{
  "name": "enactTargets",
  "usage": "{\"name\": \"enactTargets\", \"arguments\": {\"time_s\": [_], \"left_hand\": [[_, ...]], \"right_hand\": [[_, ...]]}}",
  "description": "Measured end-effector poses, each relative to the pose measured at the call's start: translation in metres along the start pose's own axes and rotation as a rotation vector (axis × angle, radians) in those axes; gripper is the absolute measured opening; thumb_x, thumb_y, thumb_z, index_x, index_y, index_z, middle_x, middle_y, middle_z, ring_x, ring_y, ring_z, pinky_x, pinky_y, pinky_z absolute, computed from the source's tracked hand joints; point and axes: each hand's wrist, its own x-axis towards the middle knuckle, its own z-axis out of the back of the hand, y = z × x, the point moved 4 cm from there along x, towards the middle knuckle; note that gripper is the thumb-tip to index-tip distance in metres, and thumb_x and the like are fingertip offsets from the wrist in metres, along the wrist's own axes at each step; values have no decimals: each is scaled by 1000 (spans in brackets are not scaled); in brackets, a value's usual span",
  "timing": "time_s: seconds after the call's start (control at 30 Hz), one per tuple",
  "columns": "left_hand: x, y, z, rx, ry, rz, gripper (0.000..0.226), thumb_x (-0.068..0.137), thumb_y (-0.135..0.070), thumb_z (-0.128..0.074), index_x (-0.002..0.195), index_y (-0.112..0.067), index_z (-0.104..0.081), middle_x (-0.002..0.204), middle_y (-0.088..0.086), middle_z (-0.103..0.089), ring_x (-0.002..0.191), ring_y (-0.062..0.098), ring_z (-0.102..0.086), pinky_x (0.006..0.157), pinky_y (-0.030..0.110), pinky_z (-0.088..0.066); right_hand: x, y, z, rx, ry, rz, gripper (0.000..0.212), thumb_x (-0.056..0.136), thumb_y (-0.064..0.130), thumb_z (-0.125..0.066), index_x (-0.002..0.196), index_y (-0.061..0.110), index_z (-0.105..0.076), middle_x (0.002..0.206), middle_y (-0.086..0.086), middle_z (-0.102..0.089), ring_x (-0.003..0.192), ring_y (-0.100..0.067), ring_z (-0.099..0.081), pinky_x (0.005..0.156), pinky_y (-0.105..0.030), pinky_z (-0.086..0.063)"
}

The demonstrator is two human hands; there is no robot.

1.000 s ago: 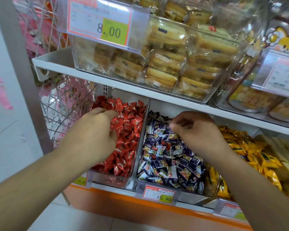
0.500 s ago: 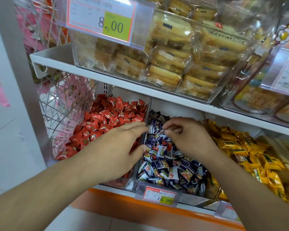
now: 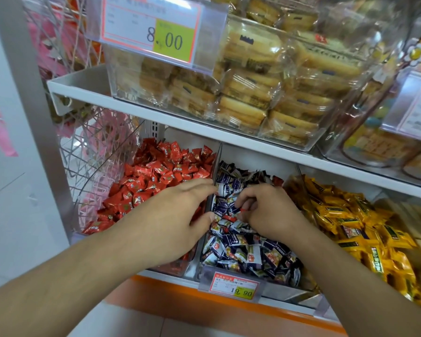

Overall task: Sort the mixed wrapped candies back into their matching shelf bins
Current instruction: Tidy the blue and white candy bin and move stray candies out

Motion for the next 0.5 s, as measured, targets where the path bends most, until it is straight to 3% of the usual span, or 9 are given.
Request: {"name": "enactTargets", "arguments": {"time_s": [0.13, 0.27, 0.4, 0.5], "left_hand": [[0, 1, 0, -7, -11, 4, 56, 104, -45, -49, 157, -41, -31, 162, -31, -21, 147, -9, -20, 108, 2, -4], [0, 0, 3, -47, -37, 25, 50, 101, -43, -56, 149, -42, -43, 153, -31, -36, 140, -8, -32, 114, 10, -20], [0, -2, 10, -104, -95, 92, 42, 97, -42, -64, 138, -43, -53, 134, -31, -49, 109, -10, -45, 95, 8, -32], [-1, -3, 12, -147, -107, 128, 35, 96, -41, -66, 129, -46, -57, 120, -31, -52, 99, -18, -47, 79, 1, -32]], "right_hand": [[-8, 3, 13, 154, -97, 22, 26, 89, 1, -75, 80, 26, -74, 76, 11, -70, 73, 2, -66, 62, -11, -51], [-16, 11, 38, 344, -239, -12, 19, 87, 10, -79, 79, 26, -74, 80, 11, -71, 76, -2, -65, 65, -10, -50], [-24, 26, 49, 499, -208, -15, 14, 86, 15, -81, 81, 25, -73, 83, 8, -72, 77, -5, -67, 66, -13, -52], [-28, 32, 49, 428, -190, -17, 22, 84, 3, -76, 77, 24, -72, 79, 6, -72, 73, -7, -68, 63, -19, -55]]}}
